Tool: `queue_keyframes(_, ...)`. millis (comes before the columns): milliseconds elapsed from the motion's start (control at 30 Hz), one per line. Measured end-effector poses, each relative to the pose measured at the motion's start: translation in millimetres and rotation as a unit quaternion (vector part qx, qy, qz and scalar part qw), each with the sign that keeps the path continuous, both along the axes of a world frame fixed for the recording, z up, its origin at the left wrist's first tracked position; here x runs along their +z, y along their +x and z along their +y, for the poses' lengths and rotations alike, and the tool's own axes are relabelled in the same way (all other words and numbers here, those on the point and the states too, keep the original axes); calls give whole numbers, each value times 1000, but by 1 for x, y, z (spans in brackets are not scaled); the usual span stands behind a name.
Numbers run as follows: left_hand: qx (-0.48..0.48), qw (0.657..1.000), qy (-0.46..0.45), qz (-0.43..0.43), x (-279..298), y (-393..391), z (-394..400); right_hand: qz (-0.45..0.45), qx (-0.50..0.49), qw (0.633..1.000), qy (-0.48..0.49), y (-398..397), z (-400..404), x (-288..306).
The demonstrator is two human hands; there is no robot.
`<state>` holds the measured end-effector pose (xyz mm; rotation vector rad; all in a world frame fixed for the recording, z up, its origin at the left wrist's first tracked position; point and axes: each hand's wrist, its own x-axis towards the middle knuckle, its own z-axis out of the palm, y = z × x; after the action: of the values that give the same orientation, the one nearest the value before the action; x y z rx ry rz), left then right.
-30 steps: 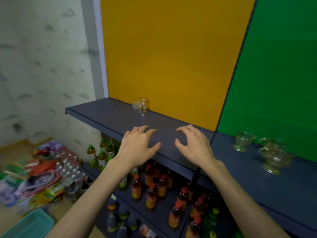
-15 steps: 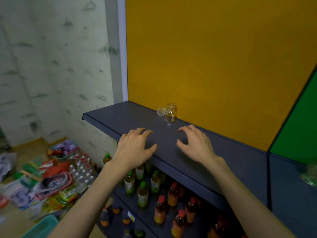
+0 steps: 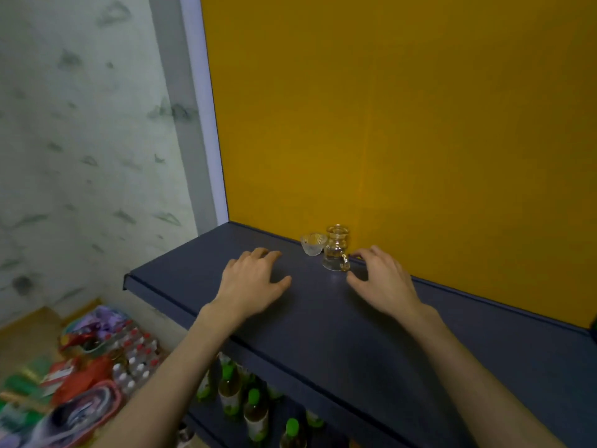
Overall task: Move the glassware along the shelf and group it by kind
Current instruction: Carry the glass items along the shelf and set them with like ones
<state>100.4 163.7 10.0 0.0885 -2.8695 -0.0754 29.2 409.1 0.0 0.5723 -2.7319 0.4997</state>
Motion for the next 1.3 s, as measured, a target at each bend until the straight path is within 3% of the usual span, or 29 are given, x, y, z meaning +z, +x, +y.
queue_keyframes(267,-61,998,22,-22,-12,-87,-20,-16,-86,996,-28,-35,1,-13)
queue_keyframes(467,-112,989,65,-66,-24,-138,-36,-86,-154,983,-58,-49,-19,-30)
queue_keyframes(600,-145,979,119,-76,-27,-158,-43,-172,-152,945,-235,-65,-41,-37)
queue_keyframes(700,-166,973,145,-75,-32,-170,-45,-177,-168,925,-292,-73,-56,-45)
queue_keyframes(933,-200,967,143,-61,-44,-188,-46,-176,-189,924,-281,-80,-71,-50)
queue_keyframes(1133,-209,964,159,-35,-48,-187,-53,-203,-222,892,-337,-93,-77,-53)
queue_keyframes(1300,-204,958,202,-13,-49,-175,-55,-202,-261,908,-259,-98,-84,-56)
